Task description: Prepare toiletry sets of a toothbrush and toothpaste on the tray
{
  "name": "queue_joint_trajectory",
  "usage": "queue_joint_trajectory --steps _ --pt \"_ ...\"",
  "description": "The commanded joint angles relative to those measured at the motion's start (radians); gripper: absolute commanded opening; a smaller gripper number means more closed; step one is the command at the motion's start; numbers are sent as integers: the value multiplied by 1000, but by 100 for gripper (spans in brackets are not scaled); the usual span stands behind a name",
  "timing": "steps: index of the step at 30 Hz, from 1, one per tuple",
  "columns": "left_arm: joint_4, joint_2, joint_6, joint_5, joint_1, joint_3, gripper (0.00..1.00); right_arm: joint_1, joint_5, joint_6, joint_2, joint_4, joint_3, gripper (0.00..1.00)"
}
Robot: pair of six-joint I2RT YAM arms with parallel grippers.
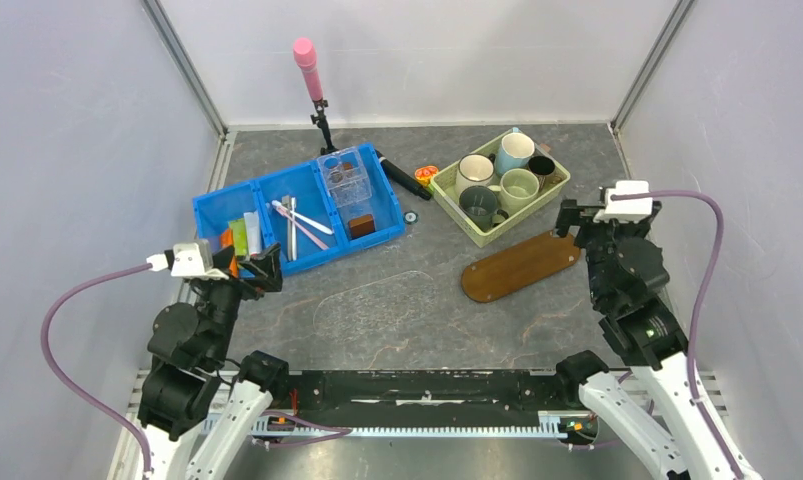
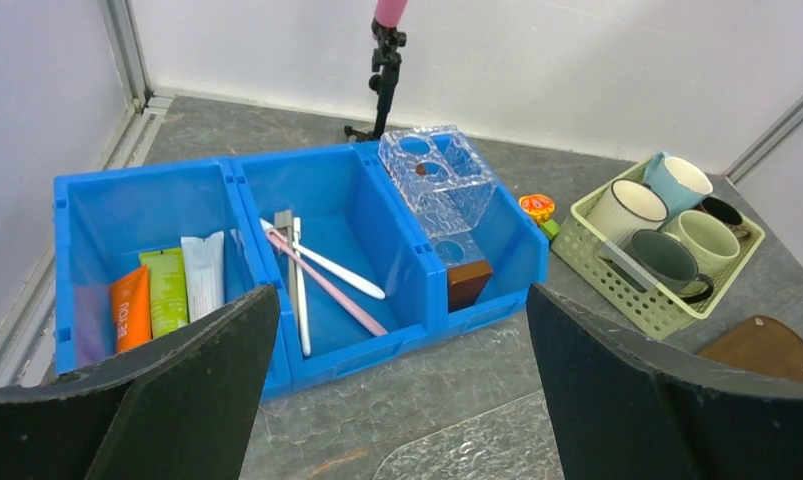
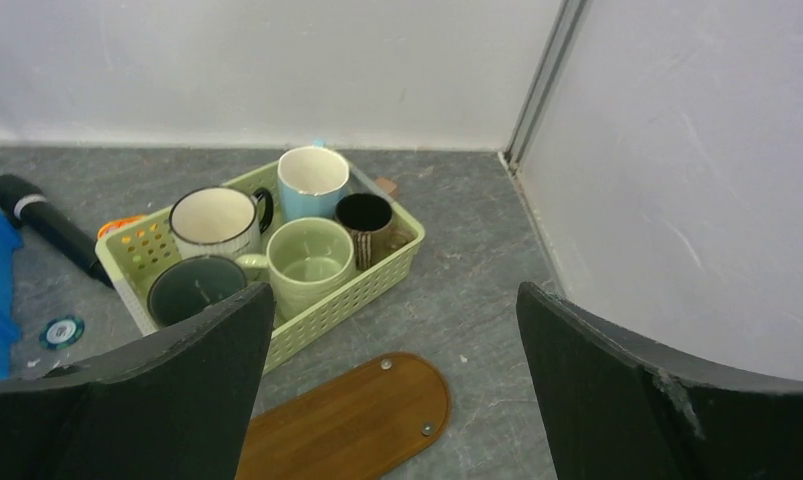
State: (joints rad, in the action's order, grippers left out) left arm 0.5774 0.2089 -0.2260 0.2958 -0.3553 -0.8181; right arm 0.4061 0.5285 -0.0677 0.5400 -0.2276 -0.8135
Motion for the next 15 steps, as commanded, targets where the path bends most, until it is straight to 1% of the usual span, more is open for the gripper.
queue_joint_trajectory --steps 1,3,5,9,11,13,15 --pt "-36 0 -31 16 -2 35 100 5 -83 53 88 -43 -47 98" --pt "-29 -1 -29 15 -1 49 100 5 -103 67 143 -70 -70 98" --pt "-25 1 -30 9 -2 58 100 4 -121 113 209 -111 -102 98" --pt "-25 0 -44 2 -2 80 100 4 -214 160 394 -272 -207 98" --pt "-25 7 -54 -11 -1 90 100 5 -231 215 501 -386 -275 98" --pt "-23 14 -57 -30 -1 102 100 4 -251 266 587 -448 -343 98" --pt "-22 19 -61 -43 -1 121 100 5 -278 258 639 -451 -351 98"
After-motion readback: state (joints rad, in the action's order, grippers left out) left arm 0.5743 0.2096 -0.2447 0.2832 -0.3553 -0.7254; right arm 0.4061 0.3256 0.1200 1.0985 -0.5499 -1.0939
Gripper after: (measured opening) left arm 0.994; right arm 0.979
